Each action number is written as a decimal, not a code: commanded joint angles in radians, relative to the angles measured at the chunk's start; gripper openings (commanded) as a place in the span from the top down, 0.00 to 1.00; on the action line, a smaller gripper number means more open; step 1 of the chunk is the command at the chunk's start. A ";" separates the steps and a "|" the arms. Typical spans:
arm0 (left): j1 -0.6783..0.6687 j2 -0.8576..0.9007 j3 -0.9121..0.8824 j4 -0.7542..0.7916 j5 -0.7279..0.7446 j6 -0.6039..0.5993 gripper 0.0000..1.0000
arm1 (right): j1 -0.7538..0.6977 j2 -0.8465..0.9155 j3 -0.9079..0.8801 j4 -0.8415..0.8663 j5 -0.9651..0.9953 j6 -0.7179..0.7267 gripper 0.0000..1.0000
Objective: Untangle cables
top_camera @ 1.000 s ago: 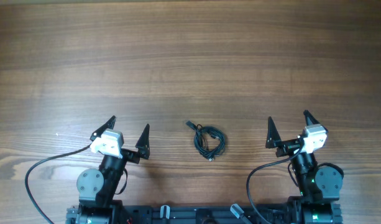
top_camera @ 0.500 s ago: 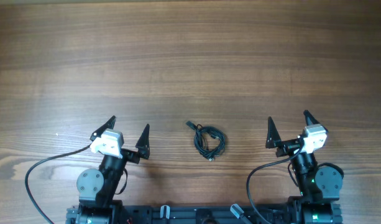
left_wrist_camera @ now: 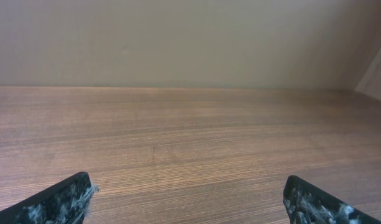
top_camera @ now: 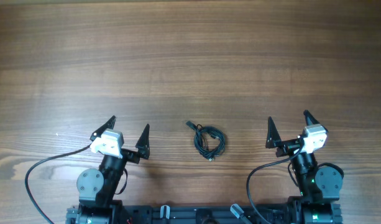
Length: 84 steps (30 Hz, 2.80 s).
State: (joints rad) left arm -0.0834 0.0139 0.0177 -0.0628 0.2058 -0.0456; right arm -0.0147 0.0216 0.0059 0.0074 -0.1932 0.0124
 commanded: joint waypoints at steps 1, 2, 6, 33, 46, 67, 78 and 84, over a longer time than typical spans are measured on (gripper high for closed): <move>-0.005 -0.008 -0.012 0.002 -0.017 0.015 0.00 | 0.004 0.003 -0.001 0.005 0.014 -0.012 0.00; -0.005 -0.008 -0.012 0.002 -0.017 0.015 0.00 | 0.004 0.003 -0.001 0.005 0.014 -0.012 0.00; -0.005 -0.008 -0.012 0.002 -0.017 0.015 0.00 | 0.004 0.003 -0.001 0.005 0.014 -0.012 0.00; -0.004 -0.007 -0.012 0.074 -0.021 -0.269 0.00 | 0.004 0.003 -0.001 0.005 0.014 -0.012 0.00; -0.004 0.177 0.365 -0.180 0.029 -0.511 0.00 | 0.004 0.003 -0.001 0.005 0.014 -0.012 0.00; -0.177 1.369 1.094 -0.837 0.196 -0.480 0.32 | 0.004 0.003 -0.001 0.005 0.014 -0.012 0.00; -0.608 1.596 1.094 -0.821 -0.208 -0.775 0.42 | 0.004 0.003 -0.001 0.005 0.014 -0.012 0.00; -0.640 1.701 1.094 -0.817 -0.200 -0.888 0.58 | 0.004 0.003 -0.001 0.005 0.014 -0.012 0.00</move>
State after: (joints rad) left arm -0.7071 1.6726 1.1042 -0.8822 0.0231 -0.8494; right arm -0.0147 0.0269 0.0063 0.0074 -0.1898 0.0124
